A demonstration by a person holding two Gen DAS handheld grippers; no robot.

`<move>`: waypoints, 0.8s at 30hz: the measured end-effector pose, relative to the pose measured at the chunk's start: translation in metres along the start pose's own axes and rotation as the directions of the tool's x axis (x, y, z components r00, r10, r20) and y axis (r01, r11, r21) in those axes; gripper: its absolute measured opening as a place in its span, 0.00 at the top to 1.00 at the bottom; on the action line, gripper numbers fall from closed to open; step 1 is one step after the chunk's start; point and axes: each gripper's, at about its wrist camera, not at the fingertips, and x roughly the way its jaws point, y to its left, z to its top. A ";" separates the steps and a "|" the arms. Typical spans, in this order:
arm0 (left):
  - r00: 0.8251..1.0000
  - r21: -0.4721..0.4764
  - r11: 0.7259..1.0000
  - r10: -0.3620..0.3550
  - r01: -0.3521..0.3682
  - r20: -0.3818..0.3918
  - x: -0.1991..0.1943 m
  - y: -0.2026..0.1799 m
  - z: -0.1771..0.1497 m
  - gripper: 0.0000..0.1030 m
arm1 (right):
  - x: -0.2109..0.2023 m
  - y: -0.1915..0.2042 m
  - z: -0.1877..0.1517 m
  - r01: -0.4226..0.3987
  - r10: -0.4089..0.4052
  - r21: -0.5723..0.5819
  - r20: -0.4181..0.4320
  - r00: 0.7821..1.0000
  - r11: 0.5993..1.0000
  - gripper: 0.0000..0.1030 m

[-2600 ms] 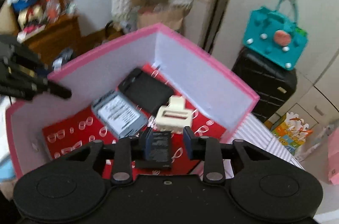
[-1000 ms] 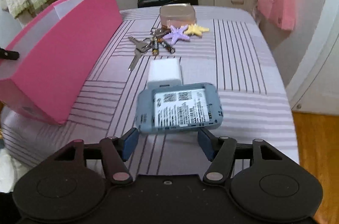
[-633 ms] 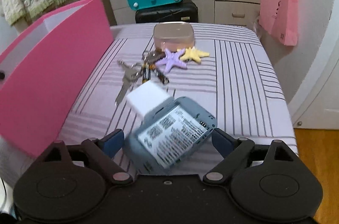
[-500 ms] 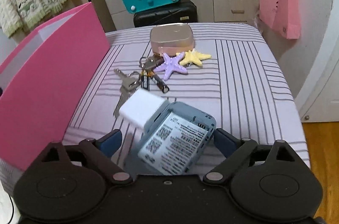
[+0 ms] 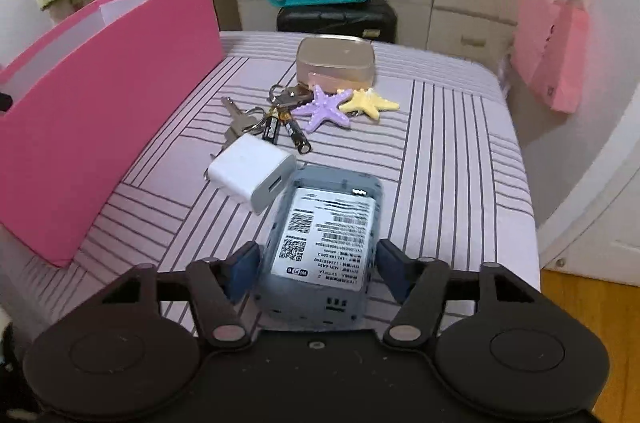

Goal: Organize rigid objects
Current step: 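Lift the grey battery pack with the right gripper into the box and release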

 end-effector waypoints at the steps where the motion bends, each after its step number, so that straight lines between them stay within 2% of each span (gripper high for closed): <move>1: 1.000 0.009 1.000 0.004 -0.004 -0.001 0.000 -0.001 -0.001 0.88 | 0.001 -0.003 0.002 -0.005 0.006 0.023 -0.005 1.000 1.000 0.35; 3: 1.000 0.024 1.000 0.011 -0.011 -0.003 -0.001 -0.003 -0.001 0.89 | 0.007 -0.001 0.006 0.027 -0.027 0.028 -0.010 1.000 0.999 0.35; 4: 1.000 0.033 0.999 0.017 -0.017 -0.003 -0.001 -0.004 -0.001 0.89 | 0.010 0.003 0.008 0.051 -0.051 0.007 -0.009 0.999 0.999 0.28; 6: 0.999 0.062 0.997 0.042 -0.042 -0.001 -0.001 -0.009 -0.002 0.90 | 0.015 0.006 0.010 0.060 -0.060 0.010 -0.001 0.998 0.998 0.26; 7: 0.999 0.078 0.996 0.052 -0.052 -0.001 -0.001 -0.011 -0.002 0.90 | 0.015 0.006 0.011 0.052 -0.052 0.013 0.005 0.999 0.999 0.36; 8: 0.998 0.092 0.994 0.061 -0.060 -0.001 -0.002 -0.014 -0.002 0.90 | 0.013 0.007 0.012 0.062 -0.062 0.006 0.014 0.998 0.998 0.38; 13: 0.994 0.166 0.980 0.112 -0.111 0.002 -0.001 -0.024 -0.003 0.92 | 0.006 -0.003 0.007 0.081 -0.082 0.063 0.020 0.996 0.995 0.38; 19: 0.993 0.181 0.977 0.119 -0.115 -0.011 -0.001 -0.024 0.000 0.92 | -0.013 -0.008 0.008 0.073 -0.079 0.107 0.053 0.995 0.992 0.38; 24: 0.992 0.162 0.981 0.114 -0.105 -0.049 0.001 -0.022 0.003 0.92 | -0.045 0.006 0.038 -0.008 0.004 0.035 0.106 0.994 0.999 0.38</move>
